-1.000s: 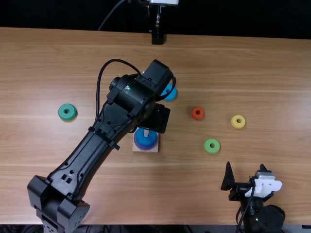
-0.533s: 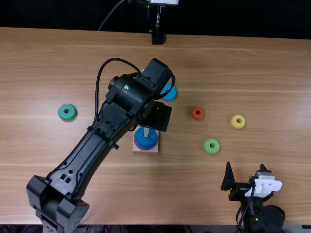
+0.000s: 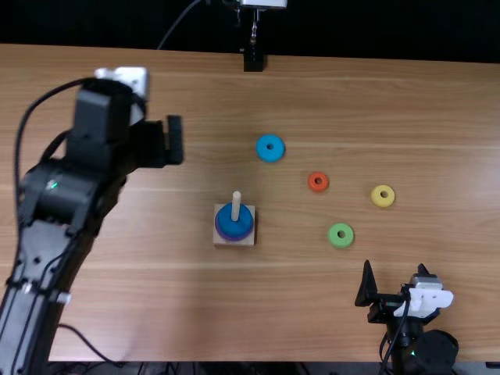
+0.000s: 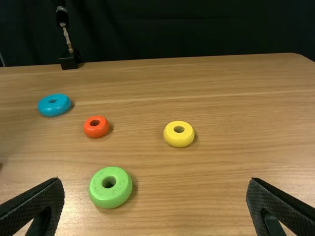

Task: Build the Hanoi tower: stack the rings onto the peg from bottom to top in this color order: purple, dark blue, light blue, dark green, light green, yellow, orange.

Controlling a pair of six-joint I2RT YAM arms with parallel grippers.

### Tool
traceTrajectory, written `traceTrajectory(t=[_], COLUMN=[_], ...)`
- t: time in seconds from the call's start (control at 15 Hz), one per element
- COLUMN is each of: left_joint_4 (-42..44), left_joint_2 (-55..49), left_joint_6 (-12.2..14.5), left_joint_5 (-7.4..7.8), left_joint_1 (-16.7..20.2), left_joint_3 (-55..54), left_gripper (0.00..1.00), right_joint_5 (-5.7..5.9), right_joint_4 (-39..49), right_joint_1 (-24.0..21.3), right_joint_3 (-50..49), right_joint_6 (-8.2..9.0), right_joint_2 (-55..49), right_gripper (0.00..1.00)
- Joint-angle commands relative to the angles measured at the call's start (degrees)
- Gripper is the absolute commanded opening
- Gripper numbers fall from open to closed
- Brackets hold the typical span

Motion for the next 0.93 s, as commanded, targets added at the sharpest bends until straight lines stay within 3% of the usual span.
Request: traceTrajectory(t=[0.0,0.2,0.33,0.4,0.6,0.87], left_joint_4=[2.8,16.1,21.7,22.1,22.3,27.8], left_joint_2=[-6.8,-22.8,-33.8,-39.1,-52.4,-68.2], left_joint_6=[1.9,1.9,2.4,4.1,12.6,13.6], left_joint_5=[0.41,2.41,2.41,2.52,2.52,2.73], left_joint_1=[3.6,8.1,8.3,8.6,9.0,9.6], left_joint_3=[-10.2,-31.4,-42.3,-47.1,-61.7,-78.2], left_gripper=[1.00,1.00,1.00,1.00,1.00,1.00], right_joint_5=[-0.19,-0.19,-0.19,-0.19,-0.19,-0.19], right_joint_4=[-2.4,-2.4,-2.3,-2.3,-2.4,-2.3], right_joint_1=[-0.9,-0.9,-0.9,-0.9,-0.9,-0.9], right_joint_3=[-4.3,-4.3,-4.3,-4.3,-4.3,-4.3], right_joint_6=[-0.11,-0.11,-0.11,-0.11,-0.11,-0.11], right_joint_2=[-0.7,-0.7,-0.7,-0.7,-0.7,-0.7], right_gripper=[1.00,1.00,1.00,1.00,1.00,1.00])
